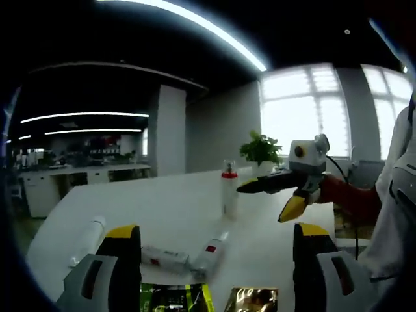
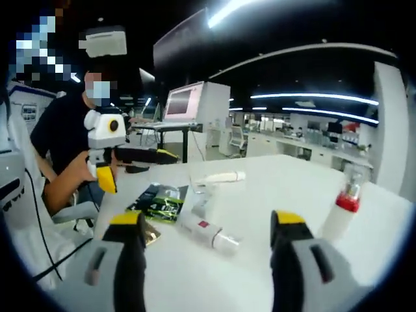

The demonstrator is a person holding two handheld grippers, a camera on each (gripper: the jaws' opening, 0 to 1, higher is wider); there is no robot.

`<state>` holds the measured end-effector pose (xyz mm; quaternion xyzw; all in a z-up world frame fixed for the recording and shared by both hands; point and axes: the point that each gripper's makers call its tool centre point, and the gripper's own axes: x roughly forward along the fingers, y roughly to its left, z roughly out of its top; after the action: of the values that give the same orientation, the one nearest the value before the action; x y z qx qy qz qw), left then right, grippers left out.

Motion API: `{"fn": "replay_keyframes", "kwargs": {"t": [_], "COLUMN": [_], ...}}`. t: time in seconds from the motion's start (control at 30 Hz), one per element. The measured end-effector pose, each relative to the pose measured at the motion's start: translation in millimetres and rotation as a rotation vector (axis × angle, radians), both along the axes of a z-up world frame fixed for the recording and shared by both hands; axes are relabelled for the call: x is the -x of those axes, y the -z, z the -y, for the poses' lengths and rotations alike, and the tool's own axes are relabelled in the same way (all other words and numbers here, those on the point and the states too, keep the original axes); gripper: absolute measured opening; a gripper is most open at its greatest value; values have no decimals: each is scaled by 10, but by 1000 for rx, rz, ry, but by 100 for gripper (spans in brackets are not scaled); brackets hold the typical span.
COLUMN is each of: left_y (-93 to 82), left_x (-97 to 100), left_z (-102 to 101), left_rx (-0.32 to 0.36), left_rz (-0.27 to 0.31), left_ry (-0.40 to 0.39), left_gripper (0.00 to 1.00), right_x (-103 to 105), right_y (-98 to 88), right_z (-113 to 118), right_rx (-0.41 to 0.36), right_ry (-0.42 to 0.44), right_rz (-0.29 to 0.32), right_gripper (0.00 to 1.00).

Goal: Arrange the skincare products in the storage area until every visible bottle or jar stands upright without overlapping.

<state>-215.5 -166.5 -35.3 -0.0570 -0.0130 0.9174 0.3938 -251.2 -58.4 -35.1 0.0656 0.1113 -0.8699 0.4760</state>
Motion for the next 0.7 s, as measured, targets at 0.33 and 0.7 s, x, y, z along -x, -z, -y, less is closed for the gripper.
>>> {"fn": "replay_keyframes", "kwargs": {"t": [0.33,0.7], "left_y": [-18,-131], "left_x": [-51,-128], "left_z": [284,427], "left_rx": [17,40], "left_rz": [-14,-46], "left_ry": [-40,-60], "left_gripper": [97,97], "right_x": [250,515], "right_y": [-9,12], "right_z": [282,464], "right_rx": [-106,-147], "right_ry": [-29,-36], "right_rz": [-38,-56], "right_gripper": [80,80]}}
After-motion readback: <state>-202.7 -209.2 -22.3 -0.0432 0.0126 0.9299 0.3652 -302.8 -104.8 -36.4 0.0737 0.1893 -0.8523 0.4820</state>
